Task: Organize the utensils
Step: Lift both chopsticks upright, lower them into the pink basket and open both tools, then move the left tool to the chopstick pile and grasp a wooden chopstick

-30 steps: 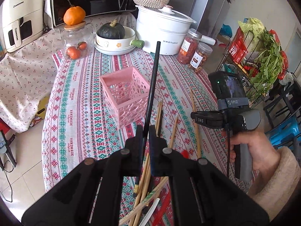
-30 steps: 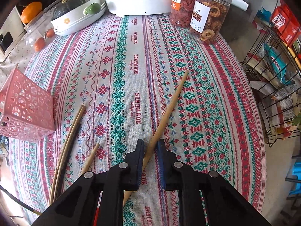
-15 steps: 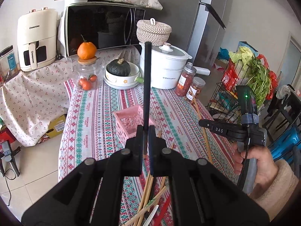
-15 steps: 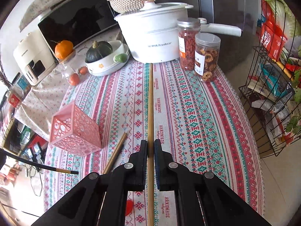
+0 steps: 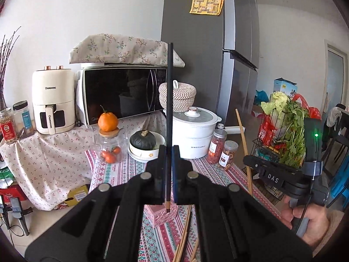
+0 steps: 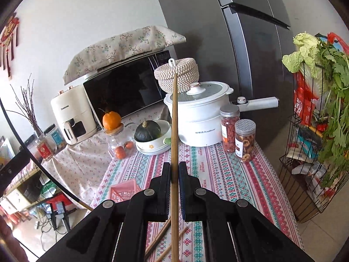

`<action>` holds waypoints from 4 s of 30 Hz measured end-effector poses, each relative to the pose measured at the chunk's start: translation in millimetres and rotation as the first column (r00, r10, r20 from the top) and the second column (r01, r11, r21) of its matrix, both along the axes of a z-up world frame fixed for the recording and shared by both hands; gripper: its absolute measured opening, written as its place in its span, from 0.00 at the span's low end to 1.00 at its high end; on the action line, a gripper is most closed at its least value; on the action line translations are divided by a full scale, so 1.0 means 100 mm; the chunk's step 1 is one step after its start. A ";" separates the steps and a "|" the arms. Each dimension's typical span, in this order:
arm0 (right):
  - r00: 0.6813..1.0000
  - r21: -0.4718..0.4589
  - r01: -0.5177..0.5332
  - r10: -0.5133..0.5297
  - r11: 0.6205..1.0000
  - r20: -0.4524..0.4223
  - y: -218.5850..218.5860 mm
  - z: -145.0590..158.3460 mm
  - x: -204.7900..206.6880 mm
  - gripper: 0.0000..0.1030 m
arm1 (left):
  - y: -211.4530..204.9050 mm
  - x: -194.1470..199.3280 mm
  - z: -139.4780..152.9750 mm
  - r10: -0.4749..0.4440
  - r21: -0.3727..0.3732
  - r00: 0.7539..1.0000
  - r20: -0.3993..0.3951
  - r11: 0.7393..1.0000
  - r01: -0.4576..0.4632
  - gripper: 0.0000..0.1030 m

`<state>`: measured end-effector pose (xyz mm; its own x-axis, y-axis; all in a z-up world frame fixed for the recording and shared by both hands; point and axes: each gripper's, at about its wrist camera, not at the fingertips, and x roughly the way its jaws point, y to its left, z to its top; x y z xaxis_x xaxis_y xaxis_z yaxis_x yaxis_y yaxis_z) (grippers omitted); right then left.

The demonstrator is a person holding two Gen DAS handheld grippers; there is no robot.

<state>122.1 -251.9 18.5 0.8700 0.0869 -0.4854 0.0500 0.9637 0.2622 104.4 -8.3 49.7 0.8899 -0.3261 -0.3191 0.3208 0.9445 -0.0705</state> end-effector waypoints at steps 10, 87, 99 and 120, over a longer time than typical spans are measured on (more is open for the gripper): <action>0.994 0.041 0.011 -0.015 0.999 0.109 0.28 0.02 0.12 0.07 | -0.02 0.57 -0.49 0.032 0.013 0.995 -0.097 0.999 -0.031 0.05; 0.903 -0.107 0.071 -0.109 0.992 -0.415 0.25 -0.71 -0.08 0.87 | 0.42 0.13 -1.40 0.119 0.251 0.763 -0.635 0.966 0.058 0.91; 0.818 -0.047 0.015 -0.039 0.999 -0.573 0.13 -1.05 -0.05 0.87 | 0.17 0.31 -1.83 -0.010 0.072 0.583 -0.812 0.991 0.117 0.62; 0.800 -0.030 0.021 -0.034 0.999 -0.599 0.03 -1.11 -0.07 0.87 | -0.24 0.36 -2.07 -0.036 0.110 0.527 -0.849 0.964 0.243 0.06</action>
<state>115.1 -248.6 -92.3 0.4069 0.0514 -0.9120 0.2172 0.9643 0.1513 140.7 -31.9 -156.8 0.1298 -0.2622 -0.9563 0.3410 0.9174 -0.2053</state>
